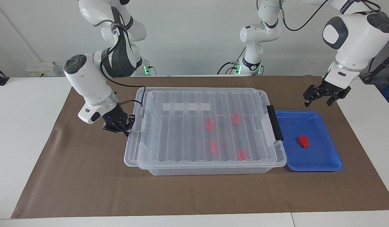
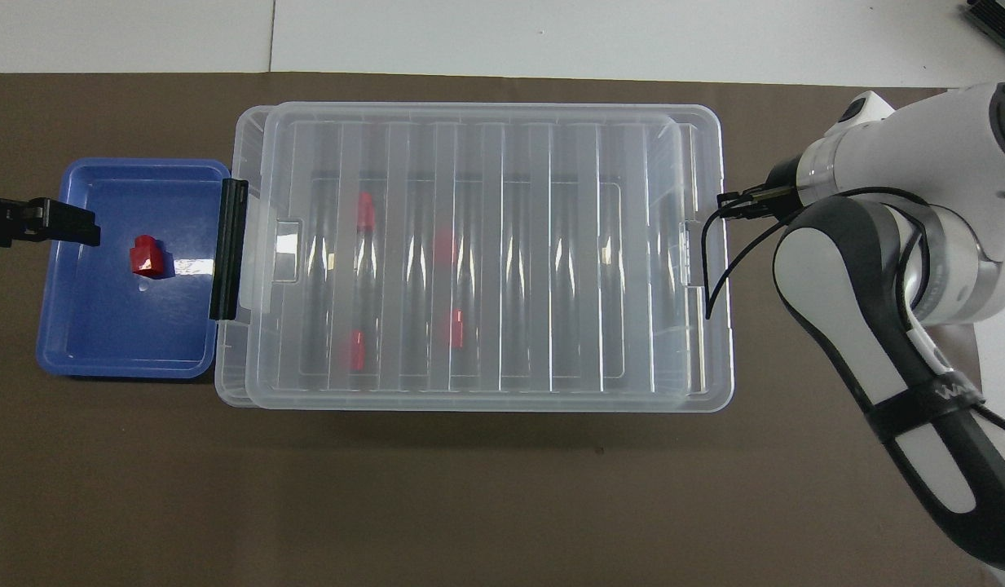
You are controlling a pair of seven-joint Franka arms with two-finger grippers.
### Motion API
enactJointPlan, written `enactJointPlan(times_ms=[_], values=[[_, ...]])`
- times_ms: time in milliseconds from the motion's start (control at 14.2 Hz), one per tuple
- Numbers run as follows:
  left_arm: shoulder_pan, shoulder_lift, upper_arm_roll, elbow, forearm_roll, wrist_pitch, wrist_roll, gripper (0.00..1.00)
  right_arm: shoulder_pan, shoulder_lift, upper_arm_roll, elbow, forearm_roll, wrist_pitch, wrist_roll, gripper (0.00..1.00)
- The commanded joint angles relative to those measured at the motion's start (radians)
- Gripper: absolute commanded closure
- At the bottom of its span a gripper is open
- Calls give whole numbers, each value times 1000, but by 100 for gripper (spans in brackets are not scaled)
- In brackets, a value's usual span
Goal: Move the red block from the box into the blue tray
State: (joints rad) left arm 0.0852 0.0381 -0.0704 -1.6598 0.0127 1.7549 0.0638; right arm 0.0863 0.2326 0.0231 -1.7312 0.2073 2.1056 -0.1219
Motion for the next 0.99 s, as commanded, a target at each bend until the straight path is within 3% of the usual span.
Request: enactJointPlan(times_ms=[0, 493, 704, 775, 845, 915], values=[[-34, -52, 3, -6, -14, -75, -25, 0, 10, -10, 6, -27, 40, 30, 22, 100], [-125, -46, 21, 15, -5, -115, -75, 0, 10, -10, 5, -25, 40, 25, 19, 100], [-111, -52, 20, 37, -5, -137, -76, 0, 4, -19, -6, -15, -14, 5, 22, 100], [-111, -55, 20, 35, -5, -132, -76, 0, -5, -28, -9, -5, -61, -18, 24, 68], [-111, -58, 20, 35, -5, -129, -76, 0, -20, -45, -9, -2, -100, -30, 36, 1], [-110, -60, 20, 34, -5, -127, -78, 0, -26, -67, -9, -2, -127, -47, 72, 0]])
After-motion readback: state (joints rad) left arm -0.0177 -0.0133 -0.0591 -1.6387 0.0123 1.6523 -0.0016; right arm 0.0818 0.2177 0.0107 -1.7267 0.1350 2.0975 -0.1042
